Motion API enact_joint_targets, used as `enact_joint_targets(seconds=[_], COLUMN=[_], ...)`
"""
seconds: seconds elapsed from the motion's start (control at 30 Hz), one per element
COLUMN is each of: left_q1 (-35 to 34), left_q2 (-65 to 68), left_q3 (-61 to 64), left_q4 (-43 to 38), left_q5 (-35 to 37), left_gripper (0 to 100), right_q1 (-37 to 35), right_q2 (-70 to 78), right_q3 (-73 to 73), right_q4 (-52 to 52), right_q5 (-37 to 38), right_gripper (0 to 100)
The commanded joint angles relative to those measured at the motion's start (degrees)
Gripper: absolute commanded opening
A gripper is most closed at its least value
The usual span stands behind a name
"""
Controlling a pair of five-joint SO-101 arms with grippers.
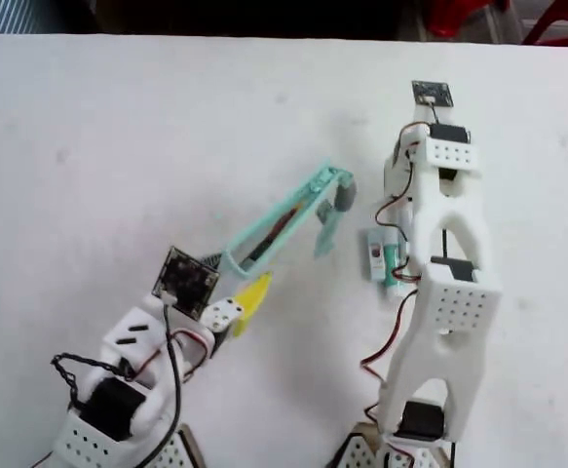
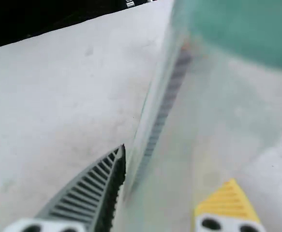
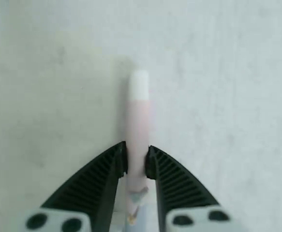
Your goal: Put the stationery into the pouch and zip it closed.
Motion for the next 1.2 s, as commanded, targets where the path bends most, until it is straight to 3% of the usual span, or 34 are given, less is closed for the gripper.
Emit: enact_joint_targets(seconds=[0.0,0.4,0.73,1.03,1.17], left_q1=[0.7,0.7,0.6,0.6,0.6], left_q2=[0.3,0.3,0.3,0.2,0.2], left_q3=[-2.5,-2.5,-2.5,-1.6,-1.6], left_q4=[0.2,0.2,0.4,0.3,0.1], left_q5=[0.6,0.5,0.4,0.2,0.2], left_gripper=[23,23,23,23,23], right_q1=[0.2,-0.4,-7.3,-8.5,-9.2], right_q2=[-8.3,-32.1,-46.1,-58.6,-65.1], right_q3=[-1.2,-1.2,-1.2,-0.8,6.4], right_q4=[2.7,15.8,25.3,28.3,25.9], right_q5=[-0.4,0.1,0.1,4.6,4.8], right_gripper=[1.7,1.7,1.7,1.7,1.7])
